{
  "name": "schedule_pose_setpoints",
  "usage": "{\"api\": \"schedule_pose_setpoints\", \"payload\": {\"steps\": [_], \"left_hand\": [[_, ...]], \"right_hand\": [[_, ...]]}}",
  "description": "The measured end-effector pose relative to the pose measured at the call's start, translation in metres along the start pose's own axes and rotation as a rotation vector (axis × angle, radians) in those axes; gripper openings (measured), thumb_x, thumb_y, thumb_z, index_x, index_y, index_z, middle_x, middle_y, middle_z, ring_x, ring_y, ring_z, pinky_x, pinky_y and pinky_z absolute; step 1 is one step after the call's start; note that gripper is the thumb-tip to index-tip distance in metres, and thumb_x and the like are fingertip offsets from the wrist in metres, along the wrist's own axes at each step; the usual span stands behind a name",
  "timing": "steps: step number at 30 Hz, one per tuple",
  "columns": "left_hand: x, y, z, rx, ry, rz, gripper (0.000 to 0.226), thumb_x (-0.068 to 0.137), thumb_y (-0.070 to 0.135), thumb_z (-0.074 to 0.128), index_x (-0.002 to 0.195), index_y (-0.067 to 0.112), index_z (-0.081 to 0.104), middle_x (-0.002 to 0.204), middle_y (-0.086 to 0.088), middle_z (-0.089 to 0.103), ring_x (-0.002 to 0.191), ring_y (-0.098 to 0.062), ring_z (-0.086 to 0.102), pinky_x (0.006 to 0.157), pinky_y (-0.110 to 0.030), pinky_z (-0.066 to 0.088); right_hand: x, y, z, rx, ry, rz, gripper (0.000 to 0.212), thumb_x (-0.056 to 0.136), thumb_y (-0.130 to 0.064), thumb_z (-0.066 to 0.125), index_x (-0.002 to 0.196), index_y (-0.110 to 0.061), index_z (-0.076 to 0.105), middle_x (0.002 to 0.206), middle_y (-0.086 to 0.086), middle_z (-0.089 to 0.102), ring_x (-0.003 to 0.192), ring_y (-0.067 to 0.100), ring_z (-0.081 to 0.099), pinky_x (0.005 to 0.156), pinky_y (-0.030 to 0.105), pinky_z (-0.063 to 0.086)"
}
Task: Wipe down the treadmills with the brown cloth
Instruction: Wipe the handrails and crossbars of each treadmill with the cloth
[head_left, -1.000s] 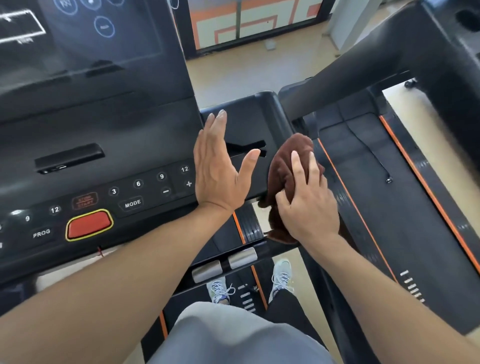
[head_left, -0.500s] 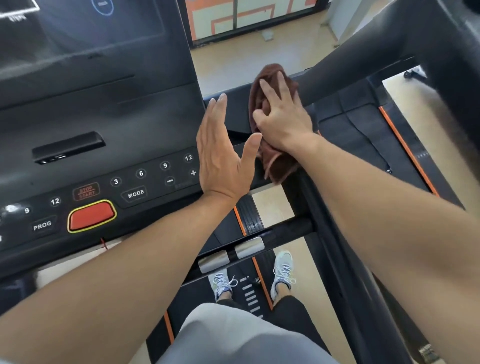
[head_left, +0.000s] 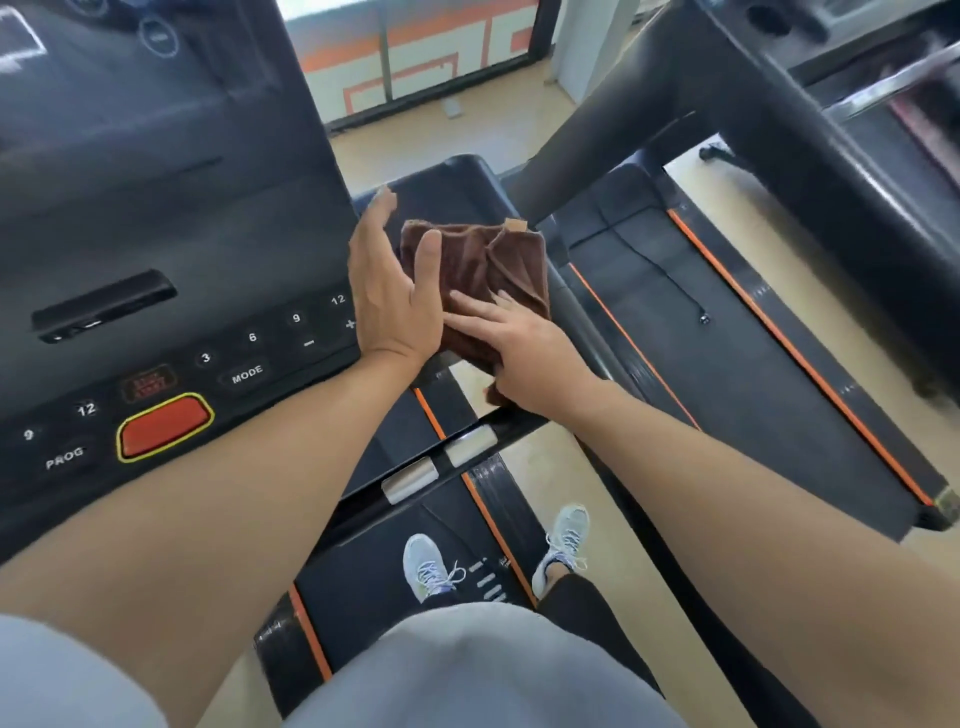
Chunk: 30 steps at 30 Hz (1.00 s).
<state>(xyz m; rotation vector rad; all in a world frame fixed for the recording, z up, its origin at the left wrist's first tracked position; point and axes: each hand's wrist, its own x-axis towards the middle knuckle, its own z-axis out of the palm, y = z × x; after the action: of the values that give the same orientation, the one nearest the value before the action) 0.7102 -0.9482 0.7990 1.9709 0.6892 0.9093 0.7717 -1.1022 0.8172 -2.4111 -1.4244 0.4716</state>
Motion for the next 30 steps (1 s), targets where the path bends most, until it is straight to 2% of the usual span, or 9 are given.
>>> {"api": "schedule_pose_setpoints", "payload": {"steps": [2,6,10,12,15,18,21,25,30], "left_hand": [[0.0,0.001,-0.002,0.042,-0.057,-0.004,0.069,0.103,0.061,0.032,0.149,0.01,0.042,0.148,-0.001,0.052,0.138,-0.016,0.045,0.119,-0.036,0.031],[-0.007,0.004,-0.005,0.069,-0.13,-0.009,0.058,0.104,0.056,0.038,0.147,0.018,0.043,0.14,0.006,0.057,0.133,-0.014,0.047,0.114,-0.038,0.037],[-0.021,0.026,-0.005,-0.091,-0.007,-0.308,0.045,0.105,0.048,0.048,0.138,0.017,0.052,0.118,0.012,0.061,0.123,-0.013,0.056,0.104,-0.026,0.038],[-0.042,0.046,-0.001,-0.175,0.02,-0.382,0.039,0.105,0.043,0.052,0.133,0.017,0.056,0.115,0.013,0.061,0.119,-0.01,0.057,0.103,-0.022,0.039],[-0.103,0.077,0.018,-0.23,-0.091,-0.323,0.031,0.105,0.037,0.054,0.129,0.019,0.058,0.121,0.011,0.063,0.115,-0.004,0.057,0.101,-0.018,0.041],[-0.178,0.1,0.046,-0.238,-0.183,-0.253,0.023,0.106,0.035,0.051,0.121,0.023,0.062,0.117,0.01,0.066,0.111,-0.004,0.059,0.098,-0.023,0.045],[-0.25,0.128,0.068,-0.204,-0.193,-0.257,0.022,0.106,0.033,0.05,0.118,0.022,0.065,0.112,0.009,0.066,0.107,-0.008,0.06,0.096,-0.03,0.048],[-0.336,0.173,0.085,-0.16,-0.269,-0.222,0.012,0.105,0.033,0.052,0.113,0.032,0.061,0.115,0.011,0.065,0.107,-0.013,0.059,0.101,-0.036,0.047],[-0.416,0.219,0.111,-0.109,-0.414,-0.228,0.022,0.104,0.04,0.052,0.118,0.027,0.063,0.118,0.011,0.061,0.118,-0.01,0.052,0.109,-0.043,0.043]], "right_hand": [[-0.022,0.004,-0.011,-0.12,0.002,0.052,0.081,0.082,0.007,0.061,0.15,-0.035,0.052,0.161,-0.014,0.039,0.15,0.025,0.037,0.113,0.035,0.04],[-0.06,0.003,-0.027,-0.23,0.028,0.211,0.059,0.095,-0.009,0.054,0.148,-0.034,0.053,0.161,-0.011,0.04,0.15,0.021,0.036,0.108,0.035,0.041],[-0.098,0.005,-0.033,-0.193,-0.06,0.412,0.058,0.097,-0.02,0.058,0.15,-0.039,0.045,0.168,-0.014,0.023,0.149,0.024,0.035,0.105,0.041,0.043],[-0.123,0.01,-0.031,-0.193,-0.091,0.468,0.063,0.098,-0.021,0.057,0.154,-0.04,0.038,0.171,-0.011,0.016,0.147,0.026,0.038,0.104,0.042,0.043],[-0.17,0.013,-0.021,-0.196,-0.099,0.488,0.068,0.098,-0.017,0.054,0.158,-0.041,0.031,0.172,-0.007,0.011,0.149,0.027,0.034,0.102,0.043,0.045],[-0.234,0.013,-0.003,-0.24,-0.077,0.462,0.07,0.097,-0.019,0.06,0.158,-0.038,0.032,0.172,-0.007,0.009,0.153,0.029,0.026,0.1,0.044,0.049],[-0.311,0.014,0.015,-0.248,-0.07,0.454,0.07,0.097,-0.022,0.062,0.158,-0.036,0.031,0.172,-0.008,0.004,0.157,0.032,0.016,0.106,0.044,0.044],[-0.412,0.026,0.029,-0.173,-0.04,0.513,0.068,0.099,-0.029,0.058,0.158,-0.04,0.027,0.172,-0.008,0.007,0.156,0.032,0.02,0.108,0.045,0.043],[-0.504,0.041,0.041,-0.111,0.033,0.507,0.065,0.098,-0.036,0.055,0.157,-0.043,0.029,0.172,-0.005,0.015,0.152,0.031,0.027,0.106,0.043,0.046]]}}
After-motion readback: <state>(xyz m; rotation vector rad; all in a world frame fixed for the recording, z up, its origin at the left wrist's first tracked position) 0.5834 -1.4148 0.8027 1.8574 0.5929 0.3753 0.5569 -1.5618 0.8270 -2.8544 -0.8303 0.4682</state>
